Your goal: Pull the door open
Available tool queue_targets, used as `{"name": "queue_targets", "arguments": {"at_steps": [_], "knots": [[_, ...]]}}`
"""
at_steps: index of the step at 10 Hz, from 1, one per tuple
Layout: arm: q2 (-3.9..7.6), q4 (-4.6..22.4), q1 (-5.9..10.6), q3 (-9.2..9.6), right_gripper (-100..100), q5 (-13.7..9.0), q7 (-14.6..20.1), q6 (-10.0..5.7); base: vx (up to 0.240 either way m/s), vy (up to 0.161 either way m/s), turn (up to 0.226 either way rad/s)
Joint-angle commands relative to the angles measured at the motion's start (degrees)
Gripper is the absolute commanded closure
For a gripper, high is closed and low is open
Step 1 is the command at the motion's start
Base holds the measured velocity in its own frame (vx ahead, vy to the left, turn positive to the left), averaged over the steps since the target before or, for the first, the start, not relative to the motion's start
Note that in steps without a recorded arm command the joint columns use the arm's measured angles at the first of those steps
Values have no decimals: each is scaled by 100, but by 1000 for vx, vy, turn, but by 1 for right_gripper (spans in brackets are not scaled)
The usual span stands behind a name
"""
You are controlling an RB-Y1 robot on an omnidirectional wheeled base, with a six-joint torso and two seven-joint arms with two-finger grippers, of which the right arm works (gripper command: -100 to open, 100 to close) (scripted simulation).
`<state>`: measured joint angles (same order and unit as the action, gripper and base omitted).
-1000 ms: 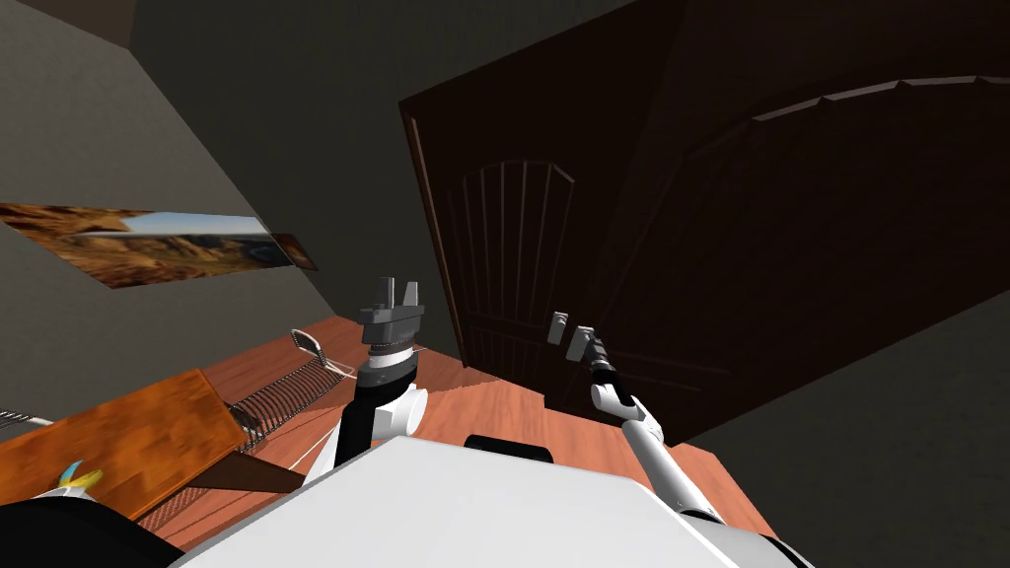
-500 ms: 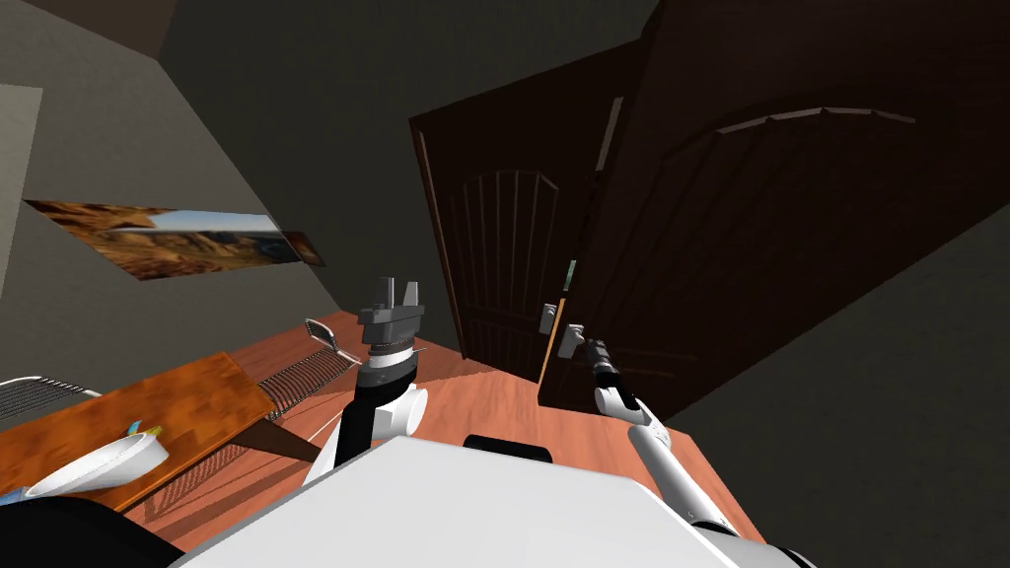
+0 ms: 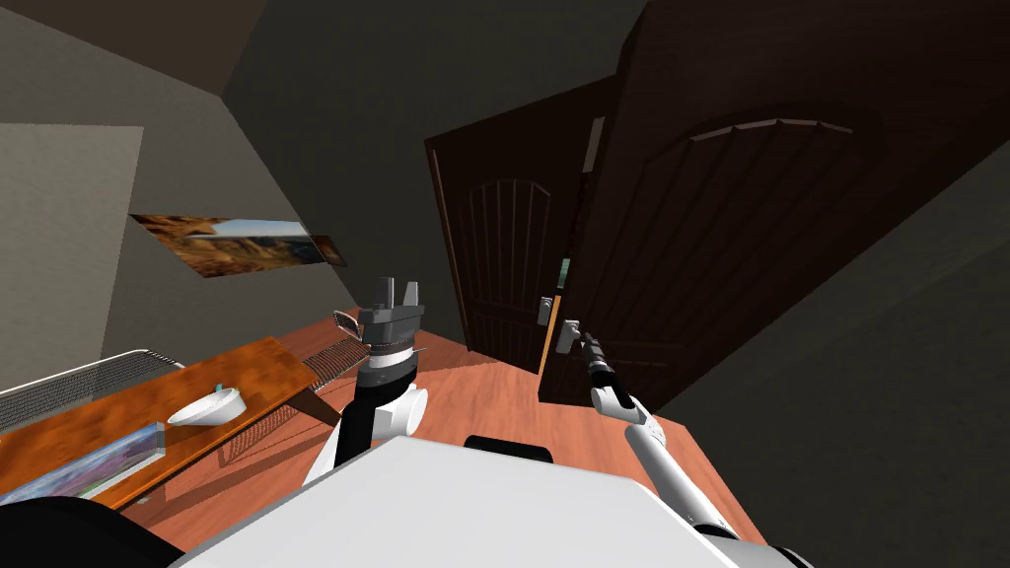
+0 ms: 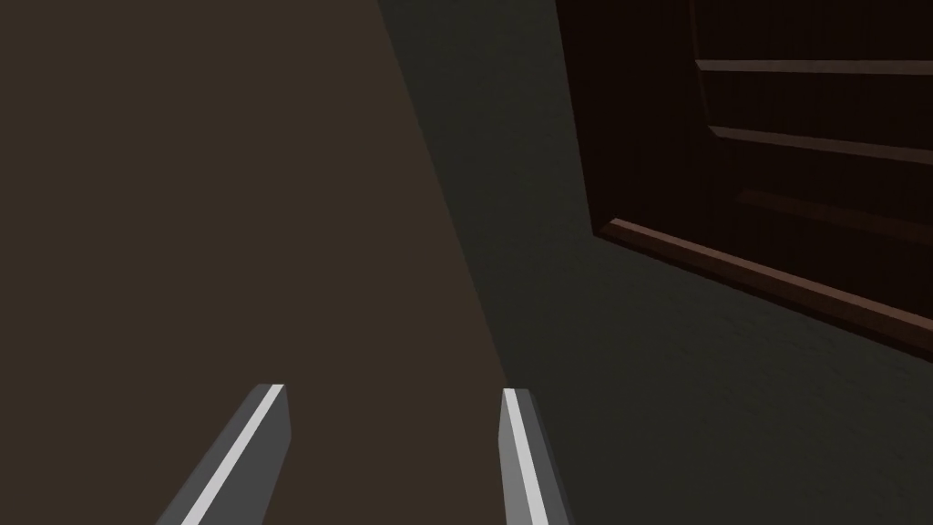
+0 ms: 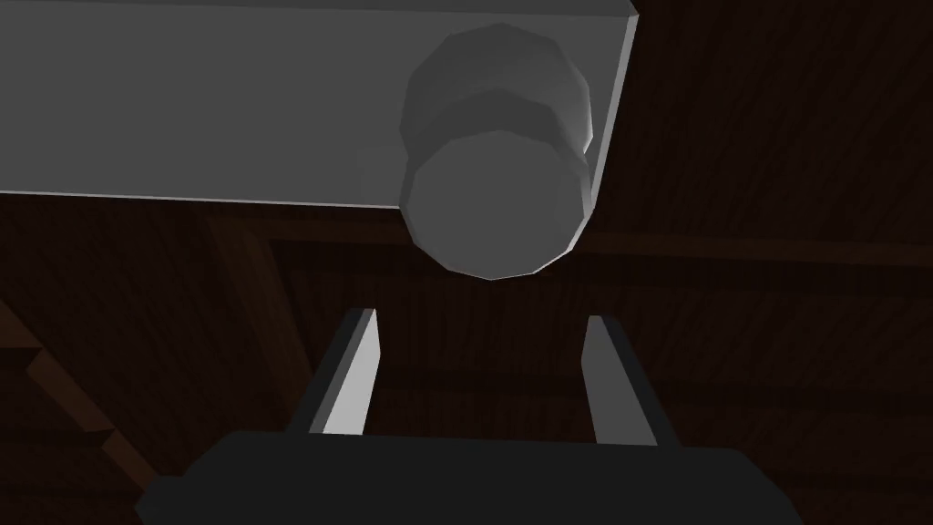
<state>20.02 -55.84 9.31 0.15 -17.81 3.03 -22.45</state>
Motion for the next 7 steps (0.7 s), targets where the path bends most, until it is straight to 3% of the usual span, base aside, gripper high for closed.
{"name": "queue_targets", "arguments": {"at_steps": [1,4,5,7], "knots": [[14,-43,12,133,-100,5,63,-19,-195,-5,74],[7,-188,2,338,-100,17,133,-13,-204,2,64],[3,-148,-14,299,-100,17,113,-36,-94,1,11],[-11,-104,21,268,-100,23,108,-61,156,-16,29]]}}
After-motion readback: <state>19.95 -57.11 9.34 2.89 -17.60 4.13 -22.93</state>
